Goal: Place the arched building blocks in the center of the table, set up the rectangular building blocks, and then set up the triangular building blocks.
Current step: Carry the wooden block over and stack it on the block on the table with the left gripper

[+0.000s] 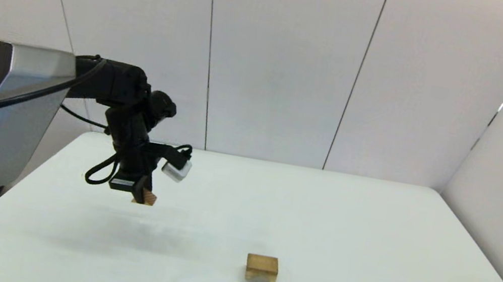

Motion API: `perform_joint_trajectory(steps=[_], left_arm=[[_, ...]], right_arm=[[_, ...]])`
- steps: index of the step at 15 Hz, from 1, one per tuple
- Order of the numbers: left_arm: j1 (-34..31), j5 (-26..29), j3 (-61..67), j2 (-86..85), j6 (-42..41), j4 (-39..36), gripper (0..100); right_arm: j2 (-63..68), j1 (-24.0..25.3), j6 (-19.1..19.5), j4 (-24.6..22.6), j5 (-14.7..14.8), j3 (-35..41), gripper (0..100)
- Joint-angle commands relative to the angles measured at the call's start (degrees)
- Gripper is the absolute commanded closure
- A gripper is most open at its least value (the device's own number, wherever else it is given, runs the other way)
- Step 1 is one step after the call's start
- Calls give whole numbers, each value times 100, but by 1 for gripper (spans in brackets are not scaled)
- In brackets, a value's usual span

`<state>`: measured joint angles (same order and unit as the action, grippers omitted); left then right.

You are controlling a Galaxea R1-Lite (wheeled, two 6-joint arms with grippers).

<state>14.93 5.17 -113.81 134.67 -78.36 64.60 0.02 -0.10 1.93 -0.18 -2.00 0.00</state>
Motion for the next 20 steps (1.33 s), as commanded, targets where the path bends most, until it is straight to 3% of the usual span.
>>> perform_joint_trajectory(steps=[1, 14, 20], left_arm=[[721, 19, -9, -239, 541, 27, 100], [2620, -25, -9, -20, 3090, -316, 100], [3077, -7, -9, 367, 3345, -852, 100]], right_arm=[[-2, 1, 1, 1, -2, 9, 0], [-2, 1, 10, 1, -2, 0, 0], [-2, 1, 1, 1, -2, 0, 0]])
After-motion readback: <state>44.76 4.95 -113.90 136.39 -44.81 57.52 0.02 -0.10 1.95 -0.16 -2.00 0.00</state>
